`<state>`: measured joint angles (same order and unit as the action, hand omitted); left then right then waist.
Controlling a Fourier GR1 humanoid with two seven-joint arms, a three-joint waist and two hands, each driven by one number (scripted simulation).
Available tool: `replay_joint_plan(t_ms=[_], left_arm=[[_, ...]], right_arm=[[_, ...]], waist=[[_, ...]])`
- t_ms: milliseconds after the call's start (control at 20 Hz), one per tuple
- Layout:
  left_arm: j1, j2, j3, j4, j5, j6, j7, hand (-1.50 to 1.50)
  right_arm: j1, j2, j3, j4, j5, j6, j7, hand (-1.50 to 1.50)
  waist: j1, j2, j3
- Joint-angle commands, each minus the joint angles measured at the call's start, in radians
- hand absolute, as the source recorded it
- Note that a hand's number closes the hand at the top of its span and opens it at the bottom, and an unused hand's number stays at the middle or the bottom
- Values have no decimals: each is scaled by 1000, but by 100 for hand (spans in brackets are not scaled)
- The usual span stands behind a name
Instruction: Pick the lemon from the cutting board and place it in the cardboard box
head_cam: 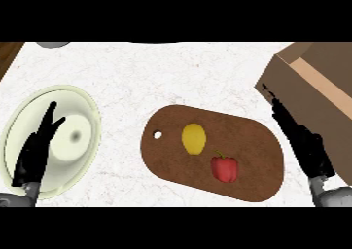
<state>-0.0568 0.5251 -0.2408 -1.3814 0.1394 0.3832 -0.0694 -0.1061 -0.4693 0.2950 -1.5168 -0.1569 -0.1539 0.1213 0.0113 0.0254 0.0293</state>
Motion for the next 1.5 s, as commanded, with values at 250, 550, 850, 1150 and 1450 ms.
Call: replay_joint_plan(t_ms=[250, 550, 850, 1150, 1450], left_arm=[[-148, 49, -58, -128, -10, -170, -65, 0], [-173, 37, -45, -103, 51, -312, -96, 0], [-174, -19, -69, -120, 7, -284, -80, 0], [-197, -16, -56, -115, 13, -314, -47, 0], [-239, -9, -29, -110, 34, -360, -19, 0]], right_arm=[[-297, -20, -171, -308, 27, -131, 2, -150], [-166, -132, -6, -416, 351, -156, 142, -150], [-186, -235, 71, -452, 482, -11, 112, -150], [-330, -263, 221, -451, 551, 232, 393, -150], [-508, -114, 388, -449, 549, 453, 677, -150]], waist=[[-56, -52, -34], [-25, -29, -31], [-16, -28, -31], [4, -26, -33], [13, -26, -33]])
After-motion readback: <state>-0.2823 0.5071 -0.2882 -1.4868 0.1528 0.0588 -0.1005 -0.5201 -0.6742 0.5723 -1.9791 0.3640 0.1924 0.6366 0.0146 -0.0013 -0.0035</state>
